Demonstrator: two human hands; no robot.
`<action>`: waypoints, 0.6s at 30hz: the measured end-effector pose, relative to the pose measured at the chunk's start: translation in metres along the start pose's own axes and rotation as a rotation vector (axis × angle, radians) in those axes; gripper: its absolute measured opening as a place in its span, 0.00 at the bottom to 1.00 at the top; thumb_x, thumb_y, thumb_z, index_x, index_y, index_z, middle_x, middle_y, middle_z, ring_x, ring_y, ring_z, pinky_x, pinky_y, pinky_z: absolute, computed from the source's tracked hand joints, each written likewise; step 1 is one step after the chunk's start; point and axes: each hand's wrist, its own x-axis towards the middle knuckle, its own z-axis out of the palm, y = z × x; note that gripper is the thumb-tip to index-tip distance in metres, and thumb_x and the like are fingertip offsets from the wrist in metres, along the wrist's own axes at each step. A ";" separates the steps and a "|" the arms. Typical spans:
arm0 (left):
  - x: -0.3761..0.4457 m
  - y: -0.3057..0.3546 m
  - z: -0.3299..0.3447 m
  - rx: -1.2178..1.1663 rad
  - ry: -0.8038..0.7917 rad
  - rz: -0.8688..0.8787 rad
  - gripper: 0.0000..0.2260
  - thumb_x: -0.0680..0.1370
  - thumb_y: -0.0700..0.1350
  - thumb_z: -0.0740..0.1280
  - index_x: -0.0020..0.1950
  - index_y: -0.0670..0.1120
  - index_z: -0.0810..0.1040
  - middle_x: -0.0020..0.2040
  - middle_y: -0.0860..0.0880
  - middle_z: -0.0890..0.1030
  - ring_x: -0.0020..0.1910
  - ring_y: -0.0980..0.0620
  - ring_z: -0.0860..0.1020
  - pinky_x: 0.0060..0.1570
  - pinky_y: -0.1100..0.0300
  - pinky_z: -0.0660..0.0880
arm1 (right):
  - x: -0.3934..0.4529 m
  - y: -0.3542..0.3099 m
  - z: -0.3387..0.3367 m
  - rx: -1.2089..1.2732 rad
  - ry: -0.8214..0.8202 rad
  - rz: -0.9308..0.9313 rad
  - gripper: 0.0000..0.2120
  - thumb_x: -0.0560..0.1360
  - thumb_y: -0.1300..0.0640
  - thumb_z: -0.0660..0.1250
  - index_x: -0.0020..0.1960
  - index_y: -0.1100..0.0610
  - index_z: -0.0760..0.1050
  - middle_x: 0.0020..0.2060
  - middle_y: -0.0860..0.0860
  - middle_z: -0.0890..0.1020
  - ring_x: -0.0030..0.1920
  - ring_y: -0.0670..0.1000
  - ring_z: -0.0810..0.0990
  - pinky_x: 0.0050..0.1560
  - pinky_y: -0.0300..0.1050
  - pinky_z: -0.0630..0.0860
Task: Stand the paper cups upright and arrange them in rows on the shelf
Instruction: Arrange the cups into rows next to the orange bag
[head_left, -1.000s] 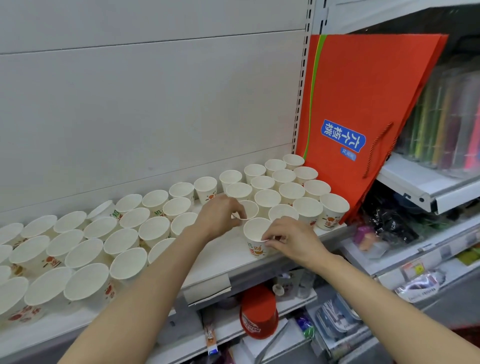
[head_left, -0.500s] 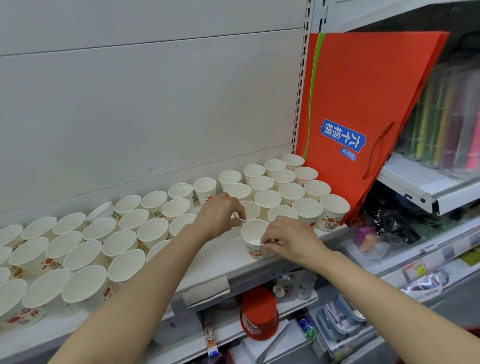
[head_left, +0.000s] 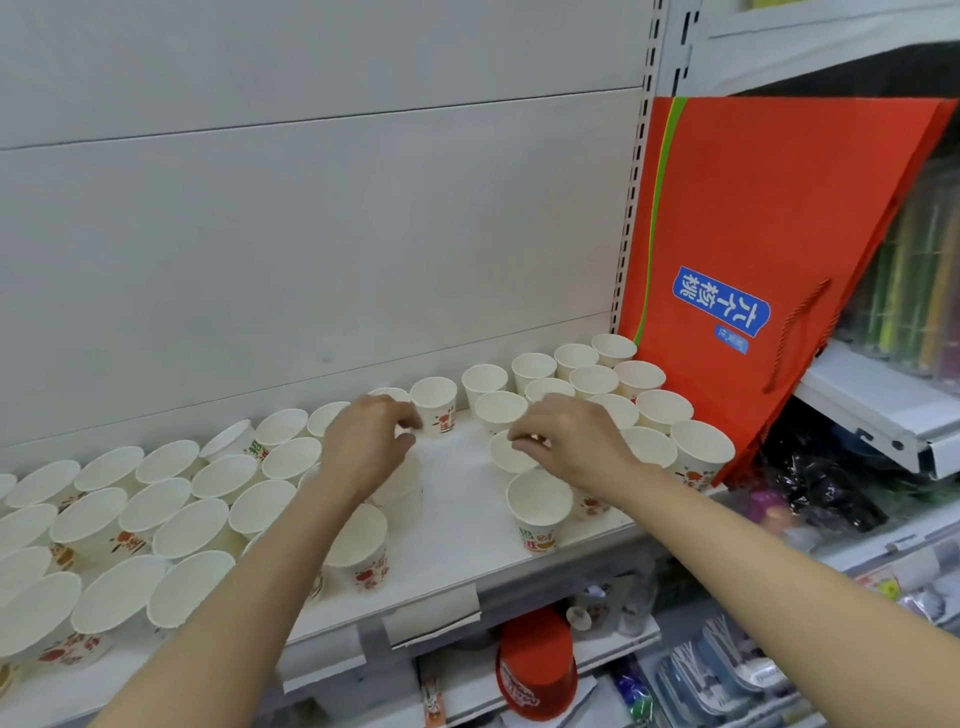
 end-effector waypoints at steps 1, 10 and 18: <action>-0.004 -0.008 -0.004 0.008 0.002 -0.041 0.07 0.74 0.45 0.70 0.48 0.55 0.83 0.46 0.56 0.81 0.51 0.51 0.76 0.41 0.58 0.70 | 0.017 -0.003 0.005 -0.015 -0.033 0.014 0.02 0.71 0.56 0.70 0.41 0.52 0.82 0.36 0.48 0.81 0.40 0.53 0.78 0.31 0.45 0.70; -0.043 -0.029 -0.031 -0.080 -0.057 -0.075 0.01 0.74 0.52 0.72 0.43 0.59 0.82 0.41 0.59 0.79 0.44 0.60 0.74 0.40 0.59 0.73 | 0.128 -0.002 0.088 -0.201 -0.384 0.061 0.14 0.70 0.61 0.69 0.55 0.51 0.78 0.52 0.50 0.77 0.54 0.54 0.74 0.40 0.45 0.65; -0.054 -0.037 -0.036 -0.108 -0.099 -0.032 0.03 0.73 0.54 0.71 0.46 0.58 0.82 0.45 0.60 0.80 0.45 0.61 0.74 0.43 0.60 0.73 | 0.137 0.015 0.116 -0.218 -0.374 0.174 0.07 0.69 0.59 0.65 0.47 0.59 0.77 0.46 0.56 0.78 0.48 0.58 0.76 0.37 0.44 0.62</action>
